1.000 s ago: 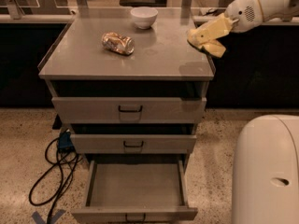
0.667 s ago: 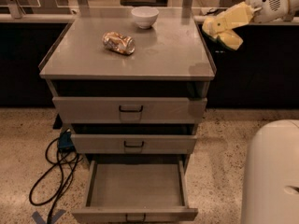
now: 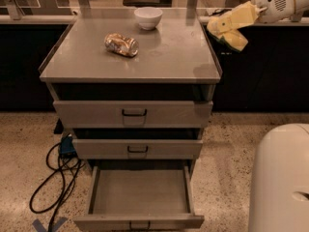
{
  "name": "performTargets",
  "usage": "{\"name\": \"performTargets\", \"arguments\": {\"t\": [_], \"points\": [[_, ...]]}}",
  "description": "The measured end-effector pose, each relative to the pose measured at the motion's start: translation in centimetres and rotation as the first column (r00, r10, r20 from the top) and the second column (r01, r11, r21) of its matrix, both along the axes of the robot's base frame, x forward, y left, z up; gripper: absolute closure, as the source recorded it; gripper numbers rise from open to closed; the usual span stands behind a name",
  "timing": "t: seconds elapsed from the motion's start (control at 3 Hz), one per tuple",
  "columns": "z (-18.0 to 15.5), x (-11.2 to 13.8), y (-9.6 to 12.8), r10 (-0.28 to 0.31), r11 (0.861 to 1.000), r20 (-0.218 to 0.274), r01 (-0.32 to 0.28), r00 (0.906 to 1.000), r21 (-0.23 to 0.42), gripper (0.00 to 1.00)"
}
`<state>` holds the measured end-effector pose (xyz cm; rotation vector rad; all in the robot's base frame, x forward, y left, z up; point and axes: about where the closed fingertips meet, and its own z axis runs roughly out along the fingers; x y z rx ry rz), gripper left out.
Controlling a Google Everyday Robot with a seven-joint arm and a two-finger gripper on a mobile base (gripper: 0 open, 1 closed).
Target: Place sponge into bottom drawer
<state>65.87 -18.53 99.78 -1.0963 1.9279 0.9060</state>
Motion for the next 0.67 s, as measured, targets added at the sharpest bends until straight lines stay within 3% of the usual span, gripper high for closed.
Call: {"name": "performTargets", "arguments": {"t": [0.33, 0.67], "points": [[-2.1, -1.7, 0.5, 0.037, 0.996, -0.158, -0.024, 0.9867, 0.085, 1.00], [-1.5, -6.6, 1.0, 0.110, 0.973, -0.396, -0.017, 0.9115, 0.232, 1.00]]}}
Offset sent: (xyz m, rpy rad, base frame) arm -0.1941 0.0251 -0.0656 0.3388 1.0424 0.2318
